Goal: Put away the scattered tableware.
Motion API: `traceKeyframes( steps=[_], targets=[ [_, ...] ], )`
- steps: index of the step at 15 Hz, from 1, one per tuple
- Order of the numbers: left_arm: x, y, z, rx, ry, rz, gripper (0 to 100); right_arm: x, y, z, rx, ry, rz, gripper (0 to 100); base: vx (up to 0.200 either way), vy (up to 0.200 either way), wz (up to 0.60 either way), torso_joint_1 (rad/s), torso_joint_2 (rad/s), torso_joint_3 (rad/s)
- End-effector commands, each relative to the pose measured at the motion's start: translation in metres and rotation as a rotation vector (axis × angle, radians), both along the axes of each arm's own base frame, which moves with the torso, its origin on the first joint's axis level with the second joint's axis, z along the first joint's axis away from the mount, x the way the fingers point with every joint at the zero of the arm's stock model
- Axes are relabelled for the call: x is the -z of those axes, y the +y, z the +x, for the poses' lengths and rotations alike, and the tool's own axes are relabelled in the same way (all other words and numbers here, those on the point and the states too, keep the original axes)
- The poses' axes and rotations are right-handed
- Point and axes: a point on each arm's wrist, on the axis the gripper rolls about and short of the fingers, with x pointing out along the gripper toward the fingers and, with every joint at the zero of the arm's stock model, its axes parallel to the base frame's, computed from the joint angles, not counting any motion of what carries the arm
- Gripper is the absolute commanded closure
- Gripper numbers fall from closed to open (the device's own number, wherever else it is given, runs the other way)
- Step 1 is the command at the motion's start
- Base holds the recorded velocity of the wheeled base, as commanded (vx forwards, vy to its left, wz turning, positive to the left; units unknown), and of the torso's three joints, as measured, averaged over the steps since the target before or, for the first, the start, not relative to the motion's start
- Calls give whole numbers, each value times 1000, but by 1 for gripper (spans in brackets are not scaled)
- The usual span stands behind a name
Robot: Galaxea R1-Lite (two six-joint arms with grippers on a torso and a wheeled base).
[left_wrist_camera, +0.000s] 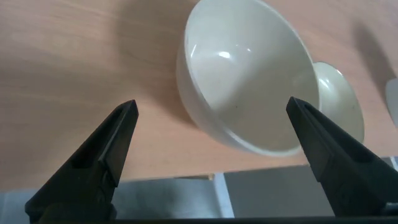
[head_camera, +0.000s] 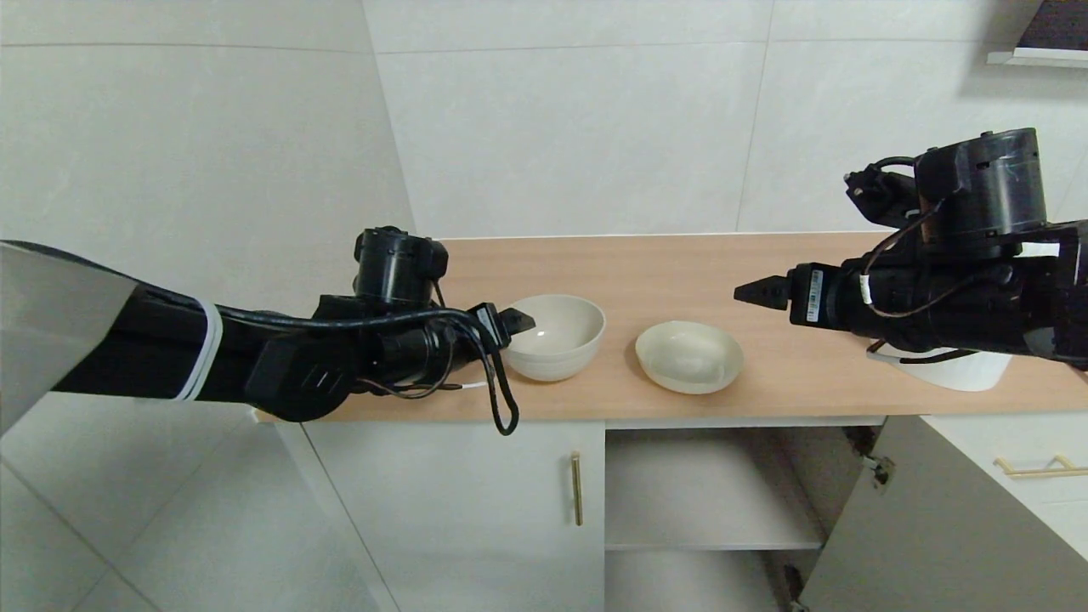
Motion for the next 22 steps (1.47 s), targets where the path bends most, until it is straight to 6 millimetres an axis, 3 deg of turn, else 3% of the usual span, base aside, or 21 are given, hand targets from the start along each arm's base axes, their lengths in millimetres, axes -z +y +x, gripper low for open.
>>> traceKeyframes(
  steps=[1, 4, 5, 13, 22],
  targets=[
    [10, -3, 6, 0, 21, 8, 0, -1, 0, -1, 0, -2, 1, 0, 0, 0, 0, 0, 0, 0],
    [13, -4, 9, 0, 24, 9, 0, 0, 0, -1, 1, 0, 2, 0, 0, 0, 0, 0, 0, 0],
    [15, -4, 10, 0, 29, 12, 100, 0, 0, -1, 1, 0, 3, 0, 0, 0, 0, 0, 0, 0],
    [7, -2, 8, -10, 16, -5, 100, 4, 2, 5, 1, 15, -4, 0, 0, 0, 0, 0, 0, 0],
    [-14, 5, -14, 59, -3, -50, 100, 79, 24, 72, 165, 158, -128, 0, 0, 0, 0, 0, 0, 0]
  ],
)
